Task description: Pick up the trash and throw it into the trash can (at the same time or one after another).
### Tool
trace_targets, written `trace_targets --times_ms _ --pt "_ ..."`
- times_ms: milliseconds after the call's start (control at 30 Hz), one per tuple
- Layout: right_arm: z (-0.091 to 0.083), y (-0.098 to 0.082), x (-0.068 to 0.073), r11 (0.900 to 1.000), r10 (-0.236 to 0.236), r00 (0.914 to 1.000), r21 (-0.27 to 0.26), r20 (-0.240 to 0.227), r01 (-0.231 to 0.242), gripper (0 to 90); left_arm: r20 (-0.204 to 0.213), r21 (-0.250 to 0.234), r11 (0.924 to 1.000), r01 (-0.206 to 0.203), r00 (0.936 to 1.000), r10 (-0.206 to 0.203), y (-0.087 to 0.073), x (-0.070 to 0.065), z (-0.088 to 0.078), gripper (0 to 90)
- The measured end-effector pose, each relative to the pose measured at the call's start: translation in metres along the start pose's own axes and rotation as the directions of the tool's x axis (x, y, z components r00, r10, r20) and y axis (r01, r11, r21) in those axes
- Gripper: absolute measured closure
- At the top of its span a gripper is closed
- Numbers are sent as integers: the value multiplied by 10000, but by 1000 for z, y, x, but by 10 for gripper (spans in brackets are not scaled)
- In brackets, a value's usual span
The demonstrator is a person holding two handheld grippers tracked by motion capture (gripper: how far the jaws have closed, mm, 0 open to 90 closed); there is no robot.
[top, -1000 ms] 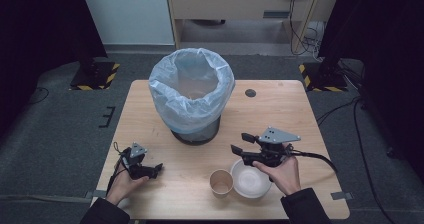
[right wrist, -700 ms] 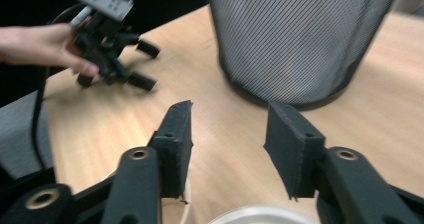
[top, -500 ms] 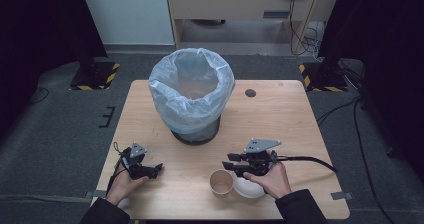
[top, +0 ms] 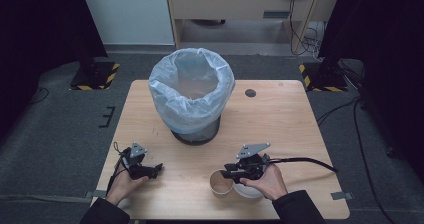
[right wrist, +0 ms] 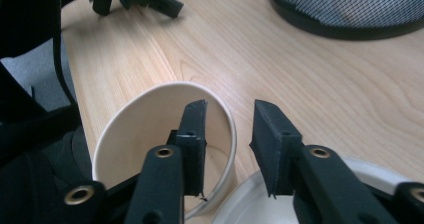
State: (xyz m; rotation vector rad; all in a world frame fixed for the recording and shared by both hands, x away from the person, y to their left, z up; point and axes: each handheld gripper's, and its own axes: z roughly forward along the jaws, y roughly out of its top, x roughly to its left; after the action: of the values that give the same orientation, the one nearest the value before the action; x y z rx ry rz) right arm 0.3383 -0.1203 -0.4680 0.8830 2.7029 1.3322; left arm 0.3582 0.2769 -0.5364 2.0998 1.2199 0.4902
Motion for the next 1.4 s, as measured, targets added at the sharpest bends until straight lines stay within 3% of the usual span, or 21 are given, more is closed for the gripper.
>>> trace_targets --times_ms 267,400,567,767,900,1100,1400 --pt "7 -3 0 9990 -66 10000 437 -50 68 753 0 1 10000 1 10000 -1 0 0 0 0" --pt "8 -4 0 9990 -64 10000 440 -66 67 820 -8 -3 10000 1 10000 -1 0 0 0 0" --pt "6 -3 0 9991 26 9998 432 -181 -18 829 -2 -1 10000 2 10000 -2 0 0 0 0" --pt "0 2 0 9994 248 9984 -212 -506 -259 831 -7 -3 10000 2 10000 -2 0 0 0 0" --pt "-9 7 -1 9964 219 9990 -807 -402 -251 831 -1 2 10000 -1 10000 1 0 0 0 0" --pt "-25 14 -5 9805 375 9993 -1928 -3 -368 832 -7 -2 10000 -2 10000 2 0 0 0 0" --pt "-50 23 -8 9405 566 9969 -3381 552 -347 832 -7 -2 10000 1 10000 -1 0 0 0 0"
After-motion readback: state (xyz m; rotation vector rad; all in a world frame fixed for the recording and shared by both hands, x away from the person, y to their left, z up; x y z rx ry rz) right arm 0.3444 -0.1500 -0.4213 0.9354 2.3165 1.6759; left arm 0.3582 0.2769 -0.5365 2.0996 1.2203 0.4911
